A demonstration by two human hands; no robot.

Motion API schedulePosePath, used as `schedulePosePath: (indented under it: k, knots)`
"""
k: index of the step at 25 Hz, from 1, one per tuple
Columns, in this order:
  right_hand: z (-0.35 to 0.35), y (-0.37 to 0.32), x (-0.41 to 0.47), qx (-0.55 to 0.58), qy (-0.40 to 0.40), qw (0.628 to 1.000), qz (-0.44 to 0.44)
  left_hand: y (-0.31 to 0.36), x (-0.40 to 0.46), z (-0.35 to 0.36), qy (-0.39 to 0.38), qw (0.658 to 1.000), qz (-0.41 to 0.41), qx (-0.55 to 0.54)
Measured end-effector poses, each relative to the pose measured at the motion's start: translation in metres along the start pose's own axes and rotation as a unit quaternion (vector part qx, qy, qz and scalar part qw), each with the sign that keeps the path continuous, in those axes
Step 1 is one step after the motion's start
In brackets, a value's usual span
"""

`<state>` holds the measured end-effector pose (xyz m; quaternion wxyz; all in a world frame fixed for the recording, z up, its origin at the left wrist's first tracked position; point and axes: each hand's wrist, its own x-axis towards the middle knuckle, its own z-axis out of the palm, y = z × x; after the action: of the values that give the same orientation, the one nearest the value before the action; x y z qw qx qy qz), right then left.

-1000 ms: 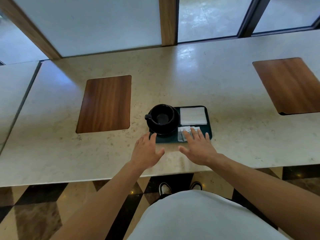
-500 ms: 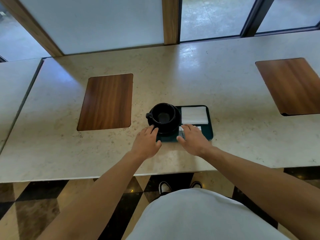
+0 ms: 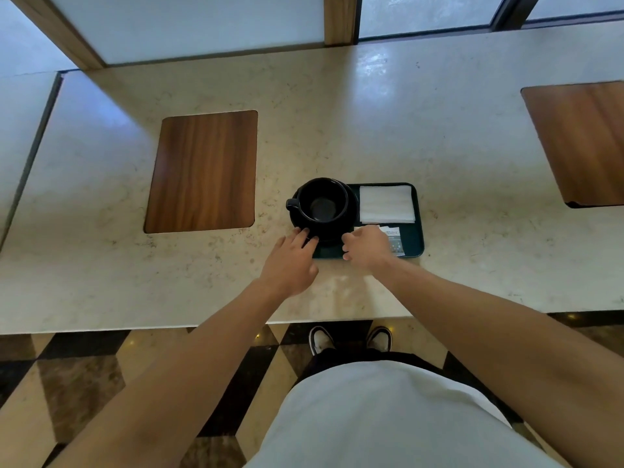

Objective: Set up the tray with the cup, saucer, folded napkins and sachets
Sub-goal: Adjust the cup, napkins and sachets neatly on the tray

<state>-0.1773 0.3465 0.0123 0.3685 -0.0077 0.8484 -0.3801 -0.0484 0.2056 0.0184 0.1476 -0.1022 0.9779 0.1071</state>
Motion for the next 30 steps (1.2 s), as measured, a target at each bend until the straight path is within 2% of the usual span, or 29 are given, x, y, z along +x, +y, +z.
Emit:
schedulePosePath:
  k: [3, 6, 26, 30]
  knots:
    - [0.007, -0.005, 0.005, 0.074, -0.012, 0.995, 0.073, -0.002, 0.000, 0.000, 0.005, 1.000, 0.008, 0.015]
    - [0.015, -0.008, 0.008, 0.114, -0.009, 0.988, 0.099, 0.002, 0.000, 0.000, 0.011, 1.000, 0.003, 0.021]
    - [0.023, 0.003, -0.013, 0.124, -0.008, 0.987, 0.100, 0.005, -0.023, 0.011, 0.006, 1.000, 0.004, 0.003]
    - [0.021, 0.002, -0.016, 0.117, -0.008, 0.989, 0.093, 0.006, -0.024, 0.010, 0.023, 0.999, 0.006, -0.029]
